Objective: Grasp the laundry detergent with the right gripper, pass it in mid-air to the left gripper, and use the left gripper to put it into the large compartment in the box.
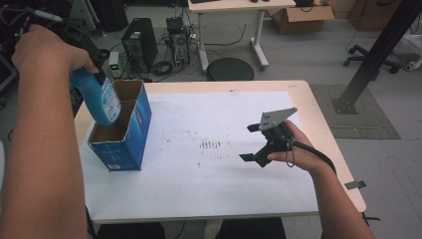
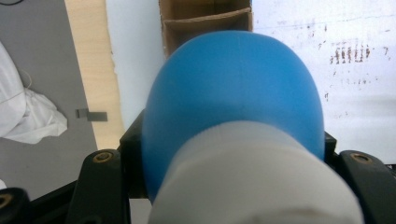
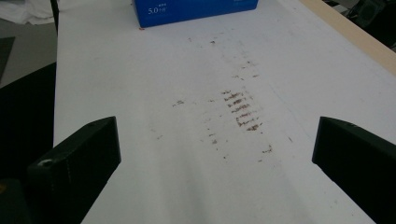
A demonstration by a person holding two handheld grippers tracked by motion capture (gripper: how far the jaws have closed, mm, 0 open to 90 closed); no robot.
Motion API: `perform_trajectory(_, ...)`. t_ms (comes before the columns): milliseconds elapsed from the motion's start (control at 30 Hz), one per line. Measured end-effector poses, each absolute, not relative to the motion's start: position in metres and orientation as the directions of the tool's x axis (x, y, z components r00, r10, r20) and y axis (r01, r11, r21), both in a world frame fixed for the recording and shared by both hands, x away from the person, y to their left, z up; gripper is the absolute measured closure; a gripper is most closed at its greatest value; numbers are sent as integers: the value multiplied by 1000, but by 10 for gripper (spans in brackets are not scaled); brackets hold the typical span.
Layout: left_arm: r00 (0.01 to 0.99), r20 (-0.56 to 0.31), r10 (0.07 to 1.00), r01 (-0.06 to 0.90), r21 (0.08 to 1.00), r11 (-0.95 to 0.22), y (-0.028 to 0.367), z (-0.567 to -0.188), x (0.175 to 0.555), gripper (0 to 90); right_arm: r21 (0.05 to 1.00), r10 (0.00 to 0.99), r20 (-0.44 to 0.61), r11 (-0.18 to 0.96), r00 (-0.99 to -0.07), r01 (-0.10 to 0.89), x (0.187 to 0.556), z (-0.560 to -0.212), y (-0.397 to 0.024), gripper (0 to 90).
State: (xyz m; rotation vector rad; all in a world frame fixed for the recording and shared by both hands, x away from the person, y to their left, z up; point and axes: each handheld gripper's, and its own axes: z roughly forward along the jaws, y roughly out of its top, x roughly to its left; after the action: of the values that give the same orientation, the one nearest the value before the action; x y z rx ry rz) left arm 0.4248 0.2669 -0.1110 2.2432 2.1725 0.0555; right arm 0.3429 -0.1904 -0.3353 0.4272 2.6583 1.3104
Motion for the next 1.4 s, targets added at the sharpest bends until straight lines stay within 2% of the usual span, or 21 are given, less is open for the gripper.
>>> perform_trajectory(367,26,12,1000,1000,11,-26,269,-139,430,388,795,320,-1,575,-947,194,343,-335,-193,11)
perform_trajectory(633,10,44,999,1000,1,-10,270,-160,429,388,796,315,-3,576,-949,189,341,-335,-190,11)
perform_trajectory(1400,7,19,1000,999,-31,-7,268,-214,432,388,805,312,-3,565,-950,183,336,-332,-189,11)
